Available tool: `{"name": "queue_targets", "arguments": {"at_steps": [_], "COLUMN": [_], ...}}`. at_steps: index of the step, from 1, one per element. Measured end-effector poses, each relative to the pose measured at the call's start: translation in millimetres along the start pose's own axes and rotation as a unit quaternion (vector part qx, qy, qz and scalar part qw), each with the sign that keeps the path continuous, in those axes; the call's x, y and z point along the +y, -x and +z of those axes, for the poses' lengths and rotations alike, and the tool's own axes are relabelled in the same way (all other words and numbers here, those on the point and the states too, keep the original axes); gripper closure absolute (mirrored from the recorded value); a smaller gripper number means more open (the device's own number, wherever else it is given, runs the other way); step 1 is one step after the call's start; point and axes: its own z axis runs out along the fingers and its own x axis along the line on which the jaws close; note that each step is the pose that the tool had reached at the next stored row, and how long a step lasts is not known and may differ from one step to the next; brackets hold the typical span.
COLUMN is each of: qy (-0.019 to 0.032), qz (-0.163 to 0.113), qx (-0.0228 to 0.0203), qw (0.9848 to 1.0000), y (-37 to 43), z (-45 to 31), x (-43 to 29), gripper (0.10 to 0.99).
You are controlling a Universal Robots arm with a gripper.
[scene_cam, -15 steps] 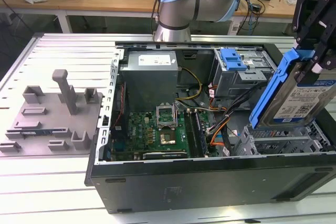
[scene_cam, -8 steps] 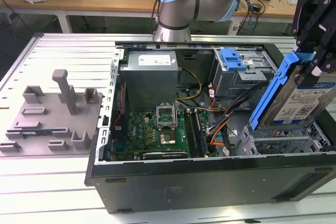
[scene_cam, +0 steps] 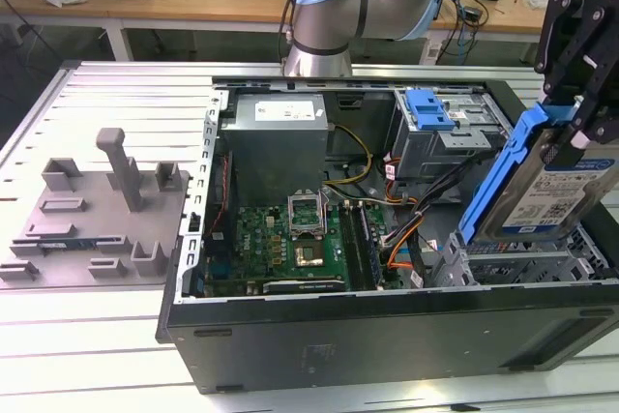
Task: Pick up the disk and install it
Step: 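Insert the disk into the insertion slot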
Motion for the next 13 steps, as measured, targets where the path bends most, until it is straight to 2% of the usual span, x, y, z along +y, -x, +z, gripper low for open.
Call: {"name": "queue_targets", "arguments": {"at_steps": [4, 13], "qy": [0.0, 0.0004], "qz": [0.0, 0.0], "qx": [0.0001, 0.0004], "qw": [1.0, 1.0], "y": [-0.2, -1.5], "z": [3.2, 15.5], "x": [-0.1, -0.2], "gripper": [0.722, 0.722]}}
